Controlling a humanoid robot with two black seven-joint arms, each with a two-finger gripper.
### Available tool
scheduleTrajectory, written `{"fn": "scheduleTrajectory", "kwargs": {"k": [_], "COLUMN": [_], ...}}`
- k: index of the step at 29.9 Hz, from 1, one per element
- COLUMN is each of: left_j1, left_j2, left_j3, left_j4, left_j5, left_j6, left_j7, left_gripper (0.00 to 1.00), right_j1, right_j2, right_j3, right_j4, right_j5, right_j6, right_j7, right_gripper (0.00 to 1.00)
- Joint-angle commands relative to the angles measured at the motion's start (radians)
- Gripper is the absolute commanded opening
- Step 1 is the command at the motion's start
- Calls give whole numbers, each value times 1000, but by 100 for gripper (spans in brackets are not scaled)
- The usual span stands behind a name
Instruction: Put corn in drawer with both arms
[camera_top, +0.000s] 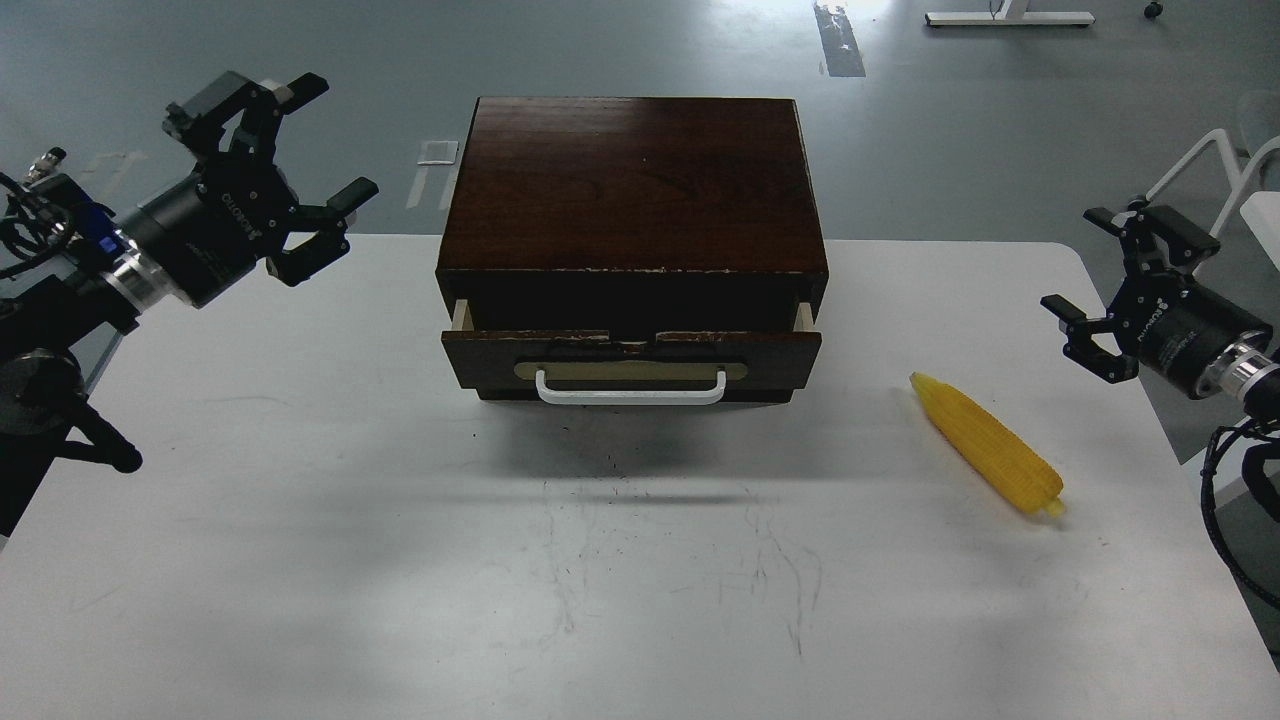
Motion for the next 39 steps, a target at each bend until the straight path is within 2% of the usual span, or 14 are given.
{"fn": "scheduleTrajectory", "kwargs": {"k": [1,8,12,15,19,23,27,32,36,39], "left_j1": [52,103,103,103,103,102,102,102,100,100], "left_j2": [-30,-106,-119,-130,-130,-131,-136,-136,-137,-136], "left_j3": [0,-9,-26,-32,-32,-34,-34,-34,-34,-34], "left_j4": [53,152,165,165,165,165,165,165,165,165], "left_j5": [-46,-54,-60,-60,-58,-55,-52,-48,-46,-46], "left_j6": [0,0,0,6,5,0,-2,-3,-3,-3], "left_j7": [0,0,0,0,0,0,0,0,0,0], "left_gripper": [99,99,99,99,99,99,99,99,99,99], "right_j1": [9,78,121,139,133,129,132,129,124,127], "right_j2": [-2,-66,-89,-91,-92,-95,-89,-63,-26,3], "right_j3": [0,0,-2,-2,-19,-49,-97,-160,-226,-255], "right_j4": [2,9,7,18,87,130,127,127,110,93], "right_j5": [-81,-434,-598,-882,-1153,-1323,-1402,-1414,-1434,-1434], "right_j6": [0,0,0,0,-145,-240,-311,-349,-432,-444], "right_j7": [0,0,0,0,0,0,0,0,0,0], "right_gripper": [100,100,100,100,100,100,99,98,97,94]}}
